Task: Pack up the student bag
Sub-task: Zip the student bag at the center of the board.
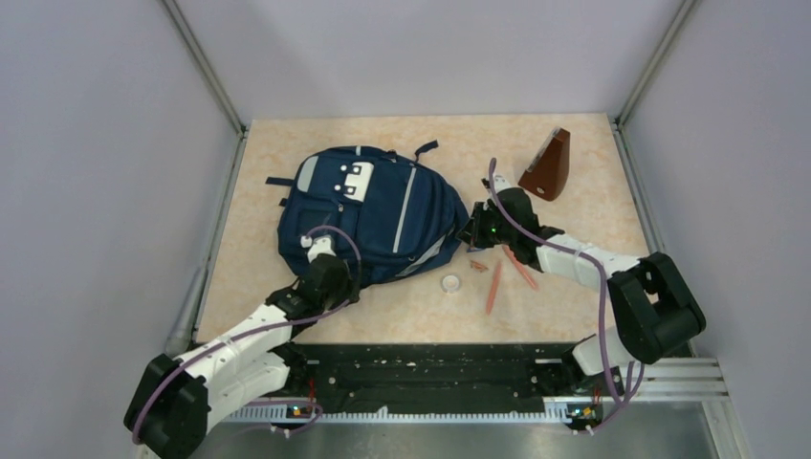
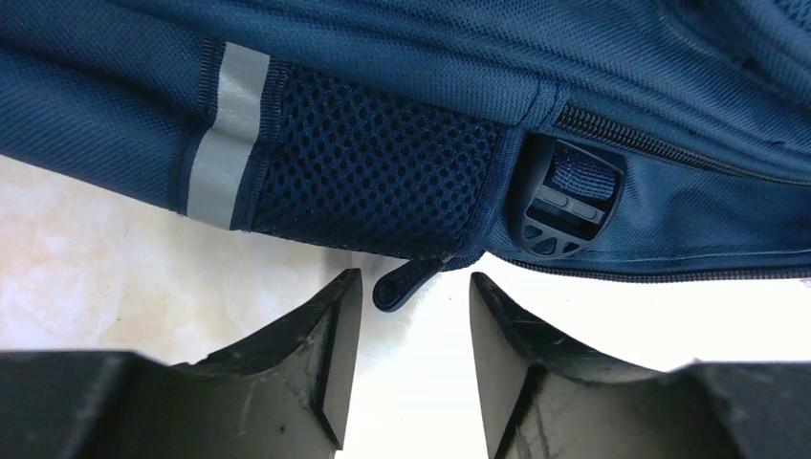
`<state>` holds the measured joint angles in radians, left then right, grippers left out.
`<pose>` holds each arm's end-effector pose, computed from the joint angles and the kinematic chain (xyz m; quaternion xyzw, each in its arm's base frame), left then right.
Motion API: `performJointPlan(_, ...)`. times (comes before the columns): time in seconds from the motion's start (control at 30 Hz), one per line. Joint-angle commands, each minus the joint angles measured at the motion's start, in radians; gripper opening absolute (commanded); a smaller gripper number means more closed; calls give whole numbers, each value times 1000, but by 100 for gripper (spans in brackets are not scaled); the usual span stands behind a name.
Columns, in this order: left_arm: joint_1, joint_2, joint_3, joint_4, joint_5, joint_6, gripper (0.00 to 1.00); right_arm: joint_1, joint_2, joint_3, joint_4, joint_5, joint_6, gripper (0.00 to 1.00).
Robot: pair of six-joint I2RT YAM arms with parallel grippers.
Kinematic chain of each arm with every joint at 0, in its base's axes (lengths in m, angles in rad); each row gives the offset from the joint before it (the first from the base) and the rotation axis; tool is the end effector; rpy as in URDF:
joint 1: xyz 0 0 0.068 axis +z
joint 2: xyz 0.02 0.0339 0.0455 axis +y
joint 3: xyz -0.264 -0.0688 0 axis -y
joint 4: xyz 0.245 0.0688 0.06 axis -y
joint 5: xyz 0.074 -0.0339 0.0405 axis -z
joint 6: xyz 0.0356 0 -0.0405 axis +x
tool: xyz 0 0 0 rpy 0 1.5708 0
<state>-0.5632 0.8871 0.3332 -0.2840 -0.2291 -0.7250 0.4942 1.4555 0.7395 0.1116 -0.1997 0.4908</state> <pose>0.1446 -0.0817 0.1596 -0.1158 0.9211 -0.1284 0.3487 0.2638 0.1502 0.1983 -0.0478 0.8810 0.2964 0.3656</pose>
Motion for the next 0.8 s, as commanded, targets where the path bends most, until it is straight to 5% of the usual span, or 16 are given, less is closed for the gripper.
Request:
performJointPlan(0.0,6,36,42,63,12,30,48,-14,9,3,78,-30,14,0)
performJointPlan(0.3,6,64,47,63,-11,33,27,-14,30,6,89,-47,18,0)
performJointPlan(0.43,7,57,46,66,1,45,0,-14,37,9,91,-53,19,0)
performJointPlan(0.77,8,38,95,-5,110,97,0,-13,38,10,86,-50,18,0)
